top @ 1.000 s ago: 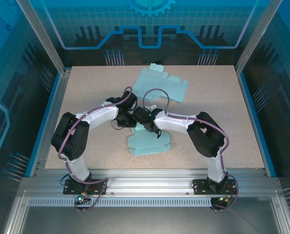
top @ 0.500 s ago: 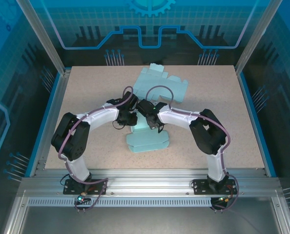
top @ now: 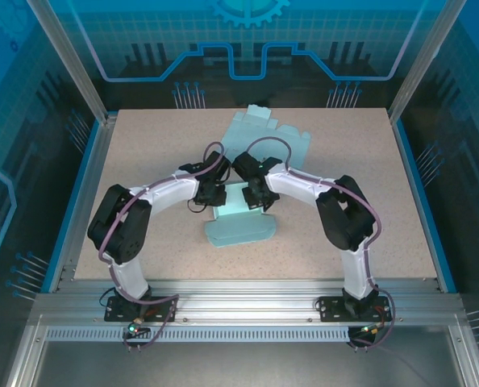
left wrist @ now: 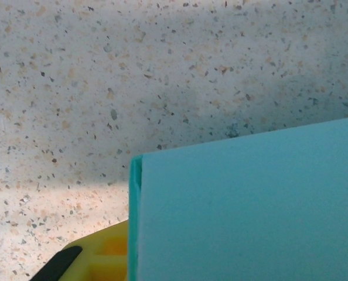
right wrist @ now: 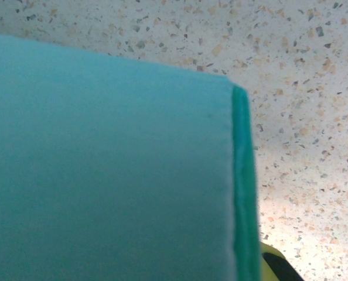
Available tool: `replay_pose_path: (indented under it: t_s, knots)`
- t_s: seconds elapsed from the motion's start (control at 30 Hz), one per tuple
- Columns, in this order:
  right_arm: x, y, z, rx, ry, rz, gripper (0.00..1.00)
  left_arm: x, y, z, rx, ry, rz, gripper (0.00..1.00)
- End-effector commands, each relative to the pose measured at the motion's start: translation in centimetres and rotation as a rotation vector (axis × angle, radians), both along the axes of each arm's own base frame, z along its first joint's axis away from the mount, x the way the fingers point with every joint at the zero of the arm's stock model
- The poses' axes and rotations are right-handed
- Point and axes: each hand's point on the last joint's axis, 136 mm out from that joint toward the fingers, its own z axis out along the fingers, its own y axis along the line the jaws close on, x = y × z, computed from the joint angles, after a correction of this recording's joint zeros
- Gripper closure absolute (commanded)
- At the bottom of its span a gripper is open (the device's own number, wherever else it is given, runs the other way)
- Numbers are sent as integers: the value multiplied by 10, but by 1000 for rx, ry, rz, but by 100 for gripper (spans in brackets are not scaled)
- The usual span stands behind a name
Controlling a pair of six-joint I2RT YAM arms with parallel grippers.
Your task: Fold the paper box
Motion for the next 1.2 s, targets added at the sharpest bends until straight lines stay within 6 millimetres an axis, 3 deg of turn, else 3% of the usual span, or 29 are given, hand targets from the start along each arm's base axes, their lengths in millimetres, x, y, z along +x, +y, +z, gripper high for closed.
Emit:
replay_pose_path:
  t_s: [0.0,0.13,0.4,0.6,0.7,0.8,0.97,1.17]
  knots:
    - [-40,1,-13,-15,196,106,94,25,19,-1,148,-73,22,80]
    - [-35,3,-15,-6,226,97,91,24,26,-12,223,-17,21,80]
    - [5,-5,0,-100,90,57,77,11,29,-27,278,117,-43,86]
    - [23,-3,-7,-138,38,43,75,7,16,-36,221,176,-74,80]
    - [24,-5,-16,-156,47,42,79,8,11,-37,182,181,-71,71]
    - [19,-7,-25,-160,76,43,82,11,9,-31,139,151,-55,69]
    - [8,-6,-32,-112,120,39,84,18,16,-20,123,91,-12,80]
    - [6,-12,-38,-140,136,29,84,20,19,-32,132,89,22,86]
